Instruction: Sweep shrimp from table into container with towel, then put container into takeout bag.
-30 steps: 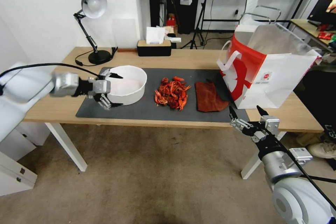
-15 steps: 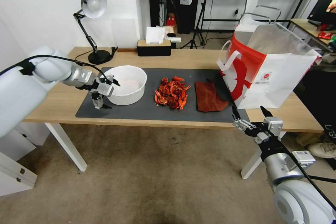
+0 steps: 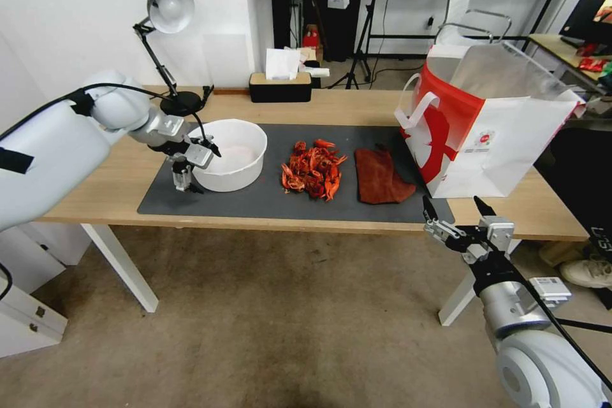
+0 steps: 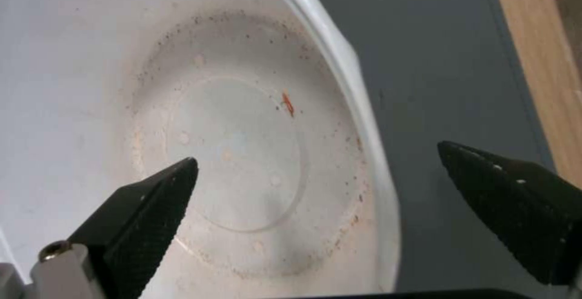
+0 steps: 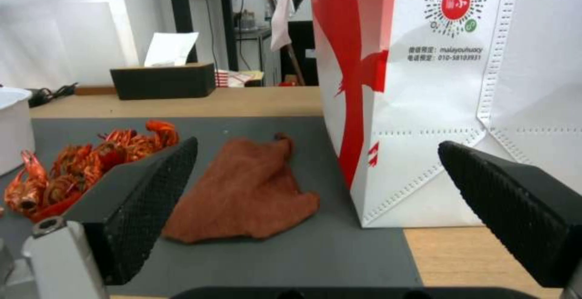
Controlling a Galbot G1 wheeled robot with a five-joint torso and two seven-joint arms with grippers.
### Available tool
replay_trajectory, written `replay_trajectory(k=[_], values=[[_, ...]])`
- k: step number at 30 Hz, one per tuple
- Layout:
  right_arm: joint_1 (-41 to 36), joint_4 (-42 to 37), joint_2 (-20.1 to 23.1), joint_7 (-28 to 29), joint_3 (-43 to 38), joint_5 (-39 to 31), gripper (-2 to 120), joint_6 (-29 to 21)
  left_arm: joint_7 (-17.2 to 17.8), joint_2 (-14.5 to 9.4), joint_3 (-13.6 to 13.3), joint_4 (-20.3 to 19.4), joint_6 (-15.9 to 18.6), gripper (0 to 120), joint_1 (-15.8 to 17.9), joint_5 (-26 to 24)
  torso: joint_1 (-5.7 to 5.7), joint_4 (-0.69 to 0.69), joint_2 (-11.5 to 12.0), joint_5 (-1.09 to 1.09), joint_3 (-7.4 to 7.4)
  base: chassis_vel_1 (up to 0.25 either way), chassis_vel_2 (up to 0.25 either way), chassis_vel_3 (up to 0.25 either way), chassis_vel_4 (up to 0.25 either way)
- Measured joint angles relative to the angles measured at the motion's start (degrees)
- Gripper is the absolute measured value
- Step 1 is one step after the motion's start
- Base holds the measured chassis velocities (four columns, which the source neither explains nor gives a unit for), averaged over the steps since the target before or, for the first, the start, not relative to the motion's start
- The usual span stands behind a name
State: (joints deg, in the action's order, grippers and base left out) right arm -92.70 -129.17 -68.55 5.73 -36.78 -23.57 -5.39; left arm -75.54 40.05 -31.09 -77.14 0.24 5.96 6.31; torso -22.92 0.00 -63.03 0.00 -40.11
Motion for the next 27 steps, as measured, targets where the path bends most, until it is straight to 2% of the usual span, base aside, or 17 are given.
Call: replay_trajectory(k=[2, 5, 9, 11, 13, 15, 16, 18, 19, 21, 22, 24, 27], values=[[0.0, 0.0, 0.0, 0.0, 0.0, 0.0, 100, 0.0, 0.0, 0.4, -0.2, 0.6, 0.0, 97, 0.1, 0.0, 0.0, 0.0, 0.0, 0.0, 0.0, 0.0, 0.0, 0.0, 0.0], [0.2, 0.2, 0.2, 0.3, -0.1, 0.0, 100, 0.0, 0.1, 1.6, -0.8, 2.2, 0.0, 88, 0.1, 0.1, 0.0, 0.0, 0.0, -0.01, 0.0, 0.0, 0.0, 0.0, 0.0], [0.2, 0.2, 0.3, 0.5, -0.1, 0.0, 100, 0.0, -0.1, 2.0, -1.1, 3.0, -0.3, 81, 0.1, 0.1, 0.0, 0.0, 0.0, 0.0, 0.0, 0.0, 0.0, 0.0, 0.0], [0.2, 0.2, 0.3, 0.5, -0.1, 0.0, 100, 0.0, -0.4, 2.2, -1.4, 3.4, -0.8, 69, 0.2, 0.2, 0.0, 0.01, 0.0, -0.01, 0.0, 0.0, 0.0, 0.0, 0.0], [0.2, 0.2, 0.2, 0.5, -0.1, 0.0, 100, 0.0, -0.4, 2.2, -1.4, 3.5, -0.8, 69, 0.2, 0.2, 0.0, 0.01, 0.0, -0.01, 0.0, 0.0, 0.0, 0.0, 0.0], [0.2, 0.3, 0.1, 0.6, 0.0, 0.1, 100, 0.1, -0.8, 2.3, -1.7, 3.7, -1.1, 54, 0.5, 0.2, 0.0, 0.0, 0.0, 0.0, 0.0, 0.0, 0.0, 0.0, 0.0], [0.2, 0.3, 0.1, 0.6, 0.0, 0.1, 100, 0.1, -0.8, 2.3, -1.7, 3.7, -1.1, 54, 0.5, 0.2, 0.0, 0.0, 0.0, 0.0, 0.0, 0.0, 0.0, 0.0, 0.0], [0.2, 0.4, 0.1, 0.6, 0.0, 0.2, 100, 0.1, -1.1, 2.3, -1.8, 3.8, -1.3, 44, 0.6, 0.4, 0.0, 0.0, 0.0, 0.0, 0.0, 0.0, 0.0, 0.0, 0.0], [0.2, 0.4, 0.1, 0.6, 0.0, 0.2, 100, 0.1, -1.1, 2.3, -1.8, 3.8, -1.3, 44, 0.6, 0.4, 0.0, 0.0, 0.0, 0.0, 0.0, 0.0, 0.0, 0.0, 0.0], [0.2, 0.4, 0.1, 0.7, 0.0, 0.2, 100, 0.1, -1.2, 2.2, -1.9, 3.8, -1.5, 34, 0.6, 0.5, 0.0, 0.01, 0.0, 0.0, 0.0, 0.0, 0.0, 0.0, 0.0], [0.2, 0.4, 0.1, 0.7, 0.0, 0.2, 100, 0.1, -1.2, 2.2, -1.9, 3.8, -1.5, 34, 0.6, 0.5, 0.0, 0.01, 0.0, 0.0, 0.0, 0.0, 0.0, 0.0, 0.0], [0.0, 0.3, 0.1, 0.5, -0.1, 0.4, 100, 0.1, -1.3, 2.1, -2.0, 3.7, -1.8, 23, 0.6, 0.5, 0.0, 0.0, 0.0, -0.01, 0.0, 0.0, 0.0, 0.0, 0.0], [-0.1, 0.3, 0.0, 0.3, 0.0, 0.7, 100, 0.2, -1.2, 1.9, -2.0, 3.5, -2.0, 14, 0.6, 0.4, 0.0, 0.0, 0.0, 0.0, 0.0, 0.0, 0.0, 0.0, 0.0]])
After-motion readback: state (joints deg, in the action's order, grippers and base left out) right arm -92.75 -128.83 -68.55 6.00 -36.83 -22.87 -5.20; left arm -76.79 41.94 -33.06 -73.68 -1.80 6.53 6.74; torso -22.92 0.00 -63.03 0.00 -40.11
